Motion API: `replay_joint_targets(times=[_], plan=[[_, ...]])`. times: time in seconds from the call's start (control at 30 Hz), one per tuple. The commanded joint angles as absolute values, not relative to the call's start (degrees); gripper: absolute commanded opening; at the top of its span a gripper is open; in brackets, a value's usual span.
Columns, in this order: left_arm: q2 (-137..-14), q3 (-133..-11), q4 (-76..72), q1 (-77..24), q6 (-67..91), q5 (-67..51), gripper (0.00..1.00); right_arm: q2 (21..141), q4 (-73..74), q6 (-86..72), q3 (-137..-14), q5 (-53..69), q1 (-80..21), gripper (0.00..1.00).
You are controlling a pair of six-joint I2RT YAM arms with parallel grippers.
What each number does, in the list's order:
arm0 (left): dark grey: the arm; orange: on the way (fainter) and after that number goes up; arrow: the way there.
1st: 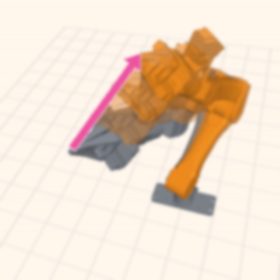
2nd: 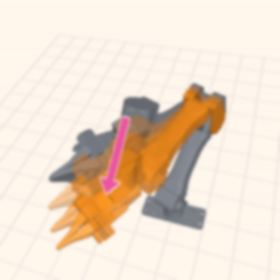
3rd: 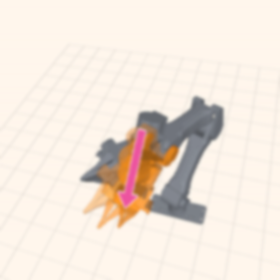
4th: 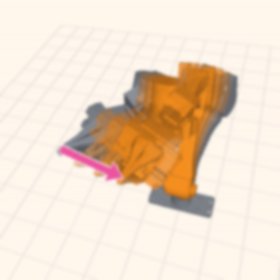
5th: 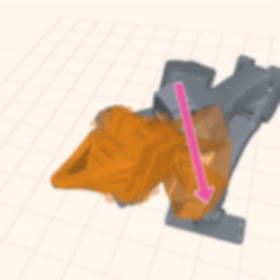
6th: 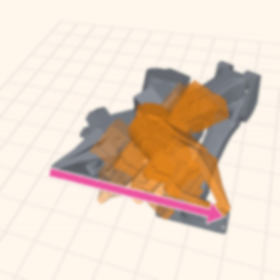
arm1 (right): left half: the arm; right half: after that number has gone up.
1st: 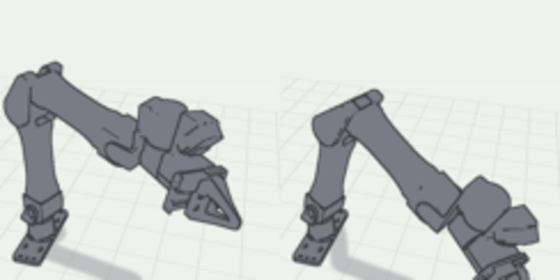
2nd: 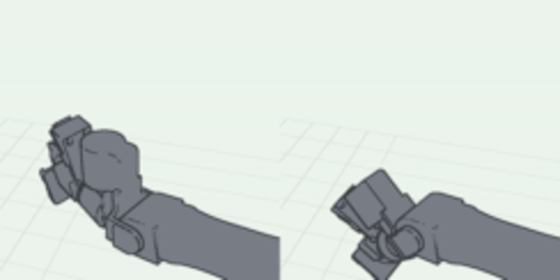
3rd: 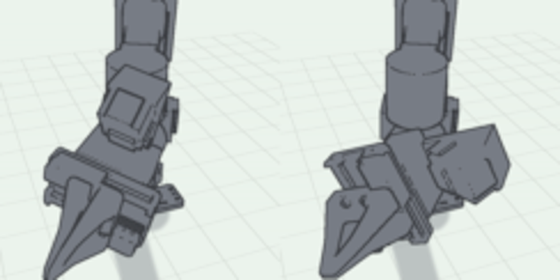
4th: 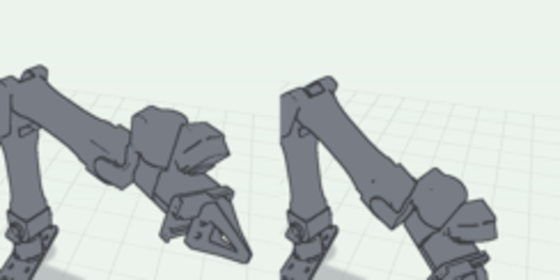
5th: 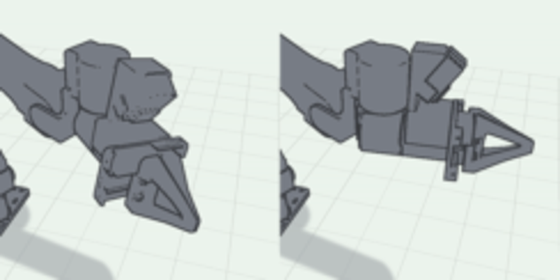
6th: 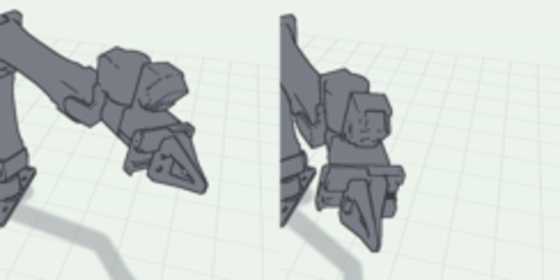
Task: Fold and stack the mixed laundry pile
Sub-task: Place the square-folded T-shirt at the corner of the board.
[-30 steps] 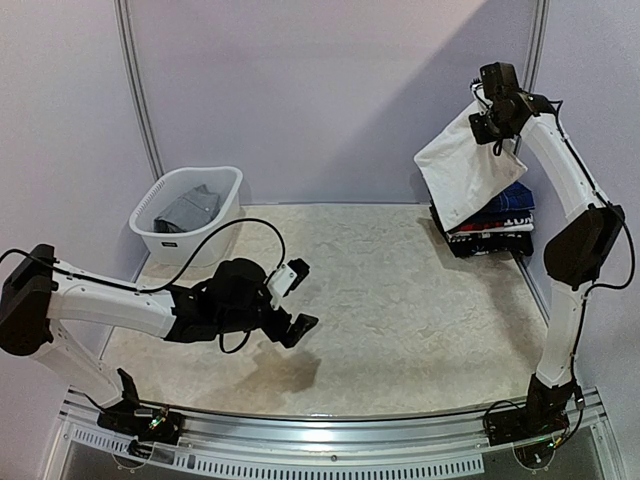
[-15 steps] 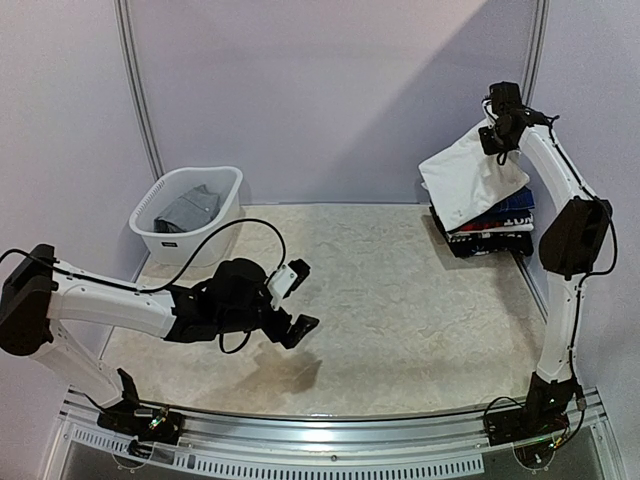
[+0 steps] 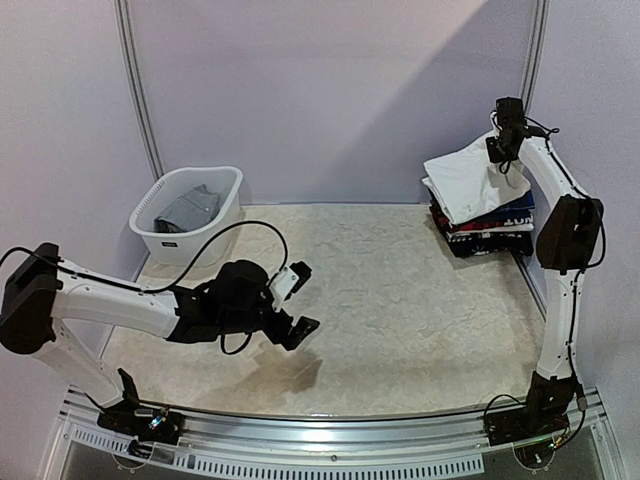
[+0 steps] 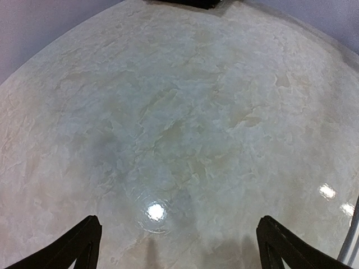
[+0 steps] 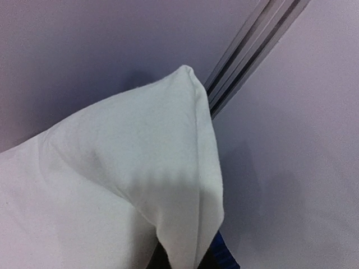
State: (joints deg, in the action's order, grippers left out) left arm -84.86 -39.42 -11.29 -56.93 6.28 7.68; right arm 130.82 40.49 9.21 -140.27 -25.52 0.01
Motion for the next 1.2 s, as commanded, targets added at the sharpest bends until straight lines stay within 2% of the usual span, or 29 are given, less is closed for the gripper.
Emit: replay_joint_targets(times=[0.0,0.47,0.57,0.63,0.7,0.83,0.9,1.0,1.17], plan=[[-86.1,-40.0,-12.0,-56.3,6.9,7.0,0.99,132.8,34.3,7.3,-142.4,-27.9,3.2,0.0],[-87.3,-40.7,-11.6,-56.3,6.8,6.9,0.99,136.0,33.1,3.9,-142.3,-29.1,4.3,0.01],[-87.3,-40.7,-11.5,-56.2,6.9,6.9,0.98,136.2,33.2,3.0,-142.3,-30.0,4.4,0.16],[-87.2,-40.7,-11.4,-56.3,6.9,6.9,0.98,135.6,33.0,2.5,-142.2,-30.5,4.4,0.36],[-87.2,-40.7,-11.3,-56.3,7.0,6.8,0.98,134.5,32.7,1.7,-142.1,-29.8,4.4,0.5],[-87.3,-41.7,-10.4,-56.3,7.3,6.3,0.99,130.8,31.5,0.3,-142.0,-27.9,4.1,0.7],[-87.3,-41.9,-10.3,-56.3,7.4,6.0,0.99,128.5,31.0,0.3,-141.9,-27.6,3.7,0.74],[-87.2,-41.8,-10.5,-56.3,7.6,6.0,0.99,126.2,30.4,-1.4,-139.5,-25.5,2.7,0.75],[-87.5,-41.8,-10.5,-56.3,7.5,6.1,0.99,120.8,25.4,-3.5,-129.4,-13.4,1.6,0.74]])
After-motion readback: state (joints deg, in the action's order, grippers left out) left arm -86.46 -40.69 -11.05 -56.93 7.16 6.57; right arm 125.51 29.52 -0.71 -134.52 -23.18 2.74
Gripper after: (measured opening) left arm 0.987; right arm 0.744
